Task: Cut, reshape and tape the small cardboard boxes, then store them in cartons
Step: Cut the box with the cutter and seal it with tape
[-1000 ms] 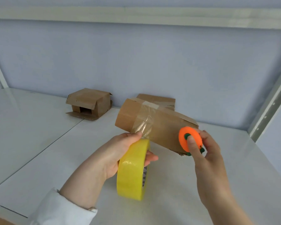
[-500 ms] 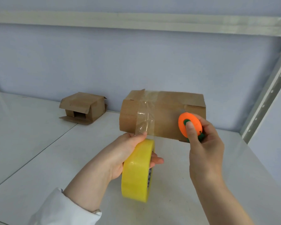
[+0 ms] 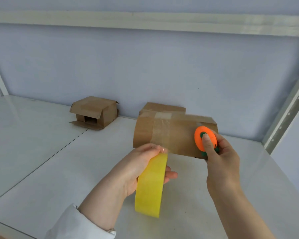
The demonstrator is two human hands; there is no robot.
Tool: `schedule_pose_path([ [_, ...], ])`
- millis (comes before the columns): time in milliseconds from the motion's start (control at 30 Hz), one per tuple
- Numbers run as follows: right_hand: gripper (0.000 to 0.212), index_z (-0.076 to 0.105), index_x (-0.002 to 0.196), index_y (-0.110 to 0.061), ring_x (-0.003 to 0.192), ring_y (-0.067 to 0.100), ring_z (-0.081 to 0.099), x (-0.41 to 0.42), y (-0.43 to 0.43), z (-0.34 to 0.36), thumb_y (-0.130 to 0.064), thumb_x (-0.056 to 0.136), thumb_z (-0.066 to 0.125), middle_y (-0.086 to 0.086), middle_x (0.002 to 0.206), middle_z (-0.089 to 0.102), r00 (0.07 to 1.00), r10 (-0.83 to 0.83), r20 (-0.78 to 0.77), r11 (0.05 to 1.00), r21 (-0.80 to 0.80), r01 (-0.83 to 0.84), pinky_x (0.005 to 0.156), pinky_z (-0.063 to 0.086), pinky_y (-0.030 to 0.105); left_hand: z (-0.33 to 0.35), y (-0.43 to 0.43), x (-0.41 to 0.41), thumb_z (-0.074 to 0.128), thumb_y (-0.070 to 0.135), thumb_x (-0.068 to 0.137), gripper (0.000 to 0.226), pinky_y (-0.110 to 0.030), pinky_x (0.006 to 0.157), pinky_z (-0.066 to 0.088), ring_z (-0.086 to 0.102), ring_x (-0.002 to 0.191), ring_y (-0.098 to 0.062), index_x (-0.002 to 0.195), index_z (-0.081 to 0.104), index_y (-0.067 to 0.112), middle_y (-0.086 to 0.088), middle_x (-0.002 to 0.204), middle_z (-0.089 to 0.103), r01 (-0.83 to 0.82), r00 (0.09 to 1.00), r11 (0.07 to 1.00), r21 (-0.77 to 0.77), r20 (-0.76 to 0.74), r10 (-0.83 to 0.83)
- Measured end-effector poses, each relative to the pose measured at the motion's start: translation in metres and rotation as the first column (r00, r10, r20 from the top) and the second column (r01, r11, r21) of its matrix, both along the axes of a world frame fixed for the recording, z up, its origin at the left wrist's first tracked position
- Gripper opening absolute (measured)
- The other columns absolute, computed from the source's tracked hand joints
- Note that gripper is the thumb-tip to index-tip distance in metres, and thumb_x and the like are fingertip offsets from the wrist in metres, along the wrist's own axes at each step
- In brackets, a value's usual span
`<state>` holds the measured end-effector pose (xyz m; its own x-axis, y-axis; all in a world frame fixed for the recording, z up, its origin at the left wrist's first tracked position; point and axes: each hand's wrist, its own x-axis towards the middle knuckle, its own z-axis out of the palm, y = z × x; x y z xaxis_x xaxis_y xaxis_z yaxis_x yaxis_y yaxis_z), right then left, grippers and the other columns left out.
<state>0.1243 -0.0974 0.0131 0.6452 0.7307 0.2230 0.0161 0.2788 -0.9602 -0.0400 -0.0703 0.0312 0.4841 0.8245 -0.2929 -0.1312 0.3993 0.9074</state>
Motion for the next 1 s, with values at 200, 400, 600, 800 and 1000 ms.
schedule_pose_path([
  [200, 0.008, 0.061, 0.085, -0.030, 0.088, 0.015, 0.054, 0.008, 0.000, -0.005, -0.023, 0.089, 0.061, -0.001, 0.093, 0.062, 0.986, -0.043, 0.159, 0.995, -0.082, 0.057, 0.077, 0.043, 0.028, -0.006, 0.003, 0.003, 0.047, 0.021, 0.097, 0.023, -0.034, 0.057, 0.057, 0.069, 0.070, -0.037, 0.107, 0.061, 0.006, -0.036, 0.104, 0.061, -0.002, 1.000, 1.000, -0.014, -0.003, 0.002],
  [400, 0.025, 0.056, 0.089, -0.041, 0.077, -0.002, 0.059, -0.010, -0.008, 0.021, -0.018, 0.085, 0.065, -0.021, 0.085, 0.064, 0.816, 0.066, 0.575, 0.994, 0.035, -0.104, 0.066, 0.043, 0.009, -0.008, 0.001, 0.006, 0.048, 0.023, 0.097, 0.021, -0.035, 0.059, 0.057, 0.069, 0.068, -0.036, 0.103, 0.061, 0.008, -0.034, 0.102, 0.062, -0.018, 1.000, 1.000, -0.001, -0.005, 0.018],
  [600, 0.021, 0.068, 0.098, -0.016, 0.086, -0.017, 0.047, -0.020, 0.005, 0.021, -0.006, 0.079, 0.070, -0.010, 0.091, 0.061, 0.511, 0.116, 0.852, 0.979, -0.012, -0.203, 0.076, 0.033, 0.000, -0.010, -0.001, 0.009, 0.051, 0.022, 0.096, 0.016, -0.035, 0.059, 0.056, 0.069, 0.069, -0.039, 0.097, 0.062, 0.010, -0.032, 0.096, 0.062, -0.030, 0.999, 0.999, 0.012, 0.014, 0.030],
  [800, 0.022, 0.069, 0.097, -0.017, 0.087, -0.016, 0.047, -0.021, 0.013, 0.020, -0.005, 0.079, 0.071, -0.011, 0.091, 0.061, 0.453, 0.148, 0.879, 0.973, -0.046, -0.228, 0.078, 0.033, 0.001, -0.013, -0.003, 0.007, 0.051, 0.022, 0.096, 0.015, -0.030, 0.053, 0.054, 0.069, 0.067, -0.038, 0.089, 0.062, 0.014, -0.027, 0.114, 0.058, -0.044, 0.999, 0.998, 0.036, 0.029, 0.043],
  [1000, 0.017, 0.069, 0.095, -0.014, 0.085, -0.001, 0.047, -0.020, 0.017, 0.016, -0.013, 0.078, 0.065, -0.004, 0.091, 0.064, 0.384, 0.131, 0.914, 0.973, -0.043, -0.227, 0.079, 0.033, 0.000, -0.012, -0.005, 0.006, 0.050, 0.021, 0.095, 0.015, -0.030, 0.053, 0.054, 0.068, 0.064, -0.035, 0.087, 0.061, 0.015, -0.026, 0.109, 0.060, -0.044, 0.998, 0.998, 0.050, 0.041, 0.042],
])
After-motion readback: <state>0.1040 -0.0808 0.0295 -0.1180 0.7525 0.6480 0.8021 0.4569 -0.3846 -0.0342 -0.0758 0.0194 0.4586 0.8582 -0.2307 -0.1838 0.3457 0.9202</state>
